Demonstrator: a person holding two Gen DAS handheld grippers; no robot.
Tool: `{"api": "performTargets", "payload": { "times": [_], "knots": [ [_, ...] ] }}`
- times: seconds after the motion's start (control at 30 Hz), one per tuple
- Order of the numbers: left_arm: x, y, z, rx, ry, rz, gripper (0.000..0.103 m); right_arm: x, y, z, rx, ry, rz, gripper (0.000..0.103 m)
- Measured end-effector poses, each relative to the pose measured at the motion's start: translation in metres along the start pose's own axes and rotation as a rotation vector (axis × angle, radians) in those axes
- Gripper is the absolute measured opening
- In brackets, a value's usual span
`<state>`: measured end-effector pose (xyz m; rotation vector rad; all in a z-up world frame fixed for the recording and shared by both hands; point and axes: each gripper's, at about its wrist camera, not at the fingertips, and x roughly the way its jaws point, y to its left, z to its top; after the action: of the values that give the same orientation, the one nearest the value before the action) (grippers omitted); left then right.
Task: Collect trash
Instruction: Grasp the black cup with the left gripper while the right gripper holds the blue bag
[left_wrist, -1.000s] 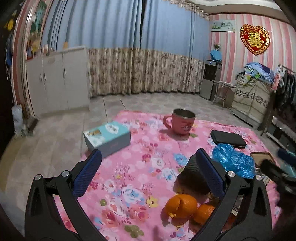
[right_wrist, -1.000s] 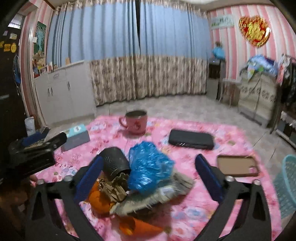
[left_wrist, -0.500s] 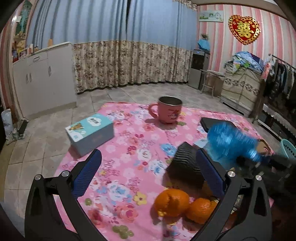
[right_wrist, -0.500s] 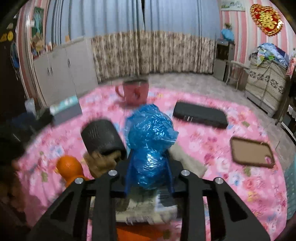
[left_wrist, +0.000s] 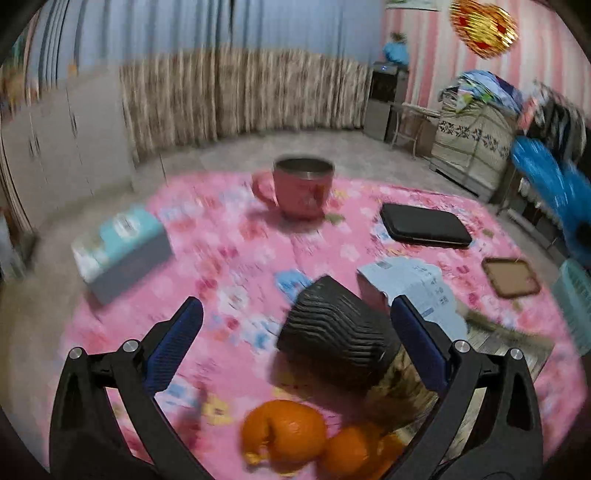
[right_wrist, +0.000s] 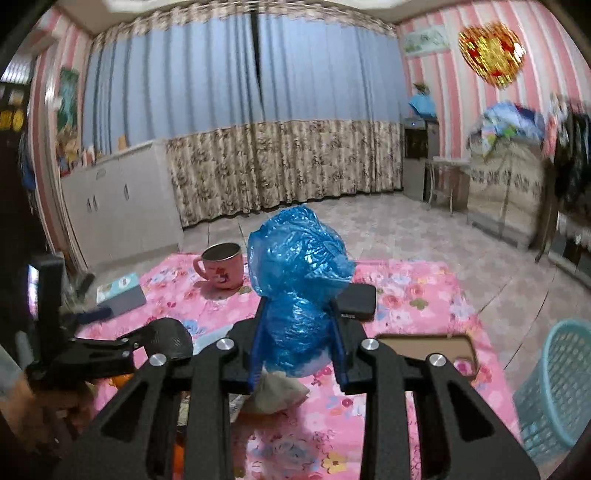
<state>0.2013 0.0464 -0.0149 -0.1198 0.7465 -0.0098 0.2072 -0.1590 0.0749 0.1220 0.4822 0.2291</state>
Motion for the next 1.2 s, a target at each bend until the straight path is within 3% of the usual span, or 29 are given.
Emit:
{"api": "performTargets", "payload": {
  "times": [0.13, 0.37, 0.5, 0.6, 0.8, 0.87, 1.03, 1.2],
  "knots": [
    [0.014, -0.003, -0.007, -0.037, 0.118, 0.011, 0.098, -0.001, -0.012, 0.001, 0.044, -0.005, 0.022, 0.03],
    [0.035, -0.018, -0.001, -0.064, 0.206, -0.034, 0.099, -0.006, -0.024, 0.002, 0.089, -0.027, 0.034, 0.03],
    [0.05, -0.038, 0.008, 0.0, 0.229, -0.026, 0.098, -0.004, -0.027, -0.001, 0.093, -0.021, 0.033, 0.03],
    [0.052, -0.048, 0.01, 0.03, 0.22, -0.056, 0.076, -0.004, -0.029, -0.002, 0.094, -0.024, 0.031, 0.03],
    [0.033, -0.041, 0.01, 0.004, 0.147, -0.072, 0.068, -0.008, -0.03, -0.001, 0.088, -0.035, 0.034, 0.03],
    [0.016, -0.033, 0.01, -0.025, 0.086, -0.091, 0.068, -0.013, -0.028, -0.001, 0.078, -0.046, 0.036, 0.03],
    [-0.035, -0.028, 0.012, -0.008, -0.105, -0.038, 0.068, -0.023, -0.025, -0.003, 0.067, -0.071, 0.032, 0.03],
    [-0.058, -0.036, 0.018, 0.016, -0.196, -0.033, 0.06, -0.027, -0.022, -0.006, 0.056, -0.083, 0.02, 0.03]
  ]
}}
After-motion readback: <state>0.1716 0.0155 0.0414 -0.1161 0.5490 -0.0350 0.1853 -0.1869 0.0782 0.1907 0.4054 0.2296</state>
